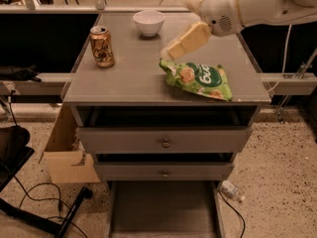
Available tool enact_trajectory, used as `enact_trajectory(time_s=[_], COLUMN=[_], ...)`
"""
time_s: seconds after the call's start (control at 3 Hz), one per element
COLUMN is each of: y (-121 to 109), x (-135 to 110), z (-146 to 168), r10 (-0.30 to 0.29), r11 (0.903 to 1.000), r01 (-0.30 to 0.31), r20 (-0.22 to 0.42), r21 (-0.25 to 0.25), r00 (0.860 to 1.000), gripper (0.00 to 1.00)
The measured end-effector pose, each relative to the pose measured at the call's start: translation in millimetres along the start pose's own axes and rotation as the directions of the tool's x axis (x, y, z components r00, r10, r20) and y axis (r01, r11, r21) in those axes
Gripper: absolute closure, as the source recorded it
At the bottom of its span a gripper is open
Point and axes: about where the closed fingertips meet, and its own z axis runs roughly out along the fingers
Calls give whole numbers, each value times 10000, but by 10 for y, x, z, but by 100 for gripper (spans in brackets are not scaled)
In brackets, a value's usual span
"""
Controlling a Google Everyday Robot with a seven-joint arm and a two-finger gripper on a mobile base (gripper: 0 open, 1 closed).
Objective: Place orange can into bottom drawer
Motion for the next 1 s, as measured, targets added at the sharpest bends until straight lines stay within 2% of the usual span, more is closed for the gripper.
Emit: enact_trajectory(time_s=[0.33, 0.67, 1.0], y=[-115, -57, -180], x=[-304, -479, -352], z=[587, 881, 1101], r10=[357, 911, 835], r11=[9989, 9958, 9964], r01=[-371, -913, -842], r20=[457, 571, 499], r21=[283, 13, 113], r00=[9983, 9942, 9953], gripper=[0, 0, 0])
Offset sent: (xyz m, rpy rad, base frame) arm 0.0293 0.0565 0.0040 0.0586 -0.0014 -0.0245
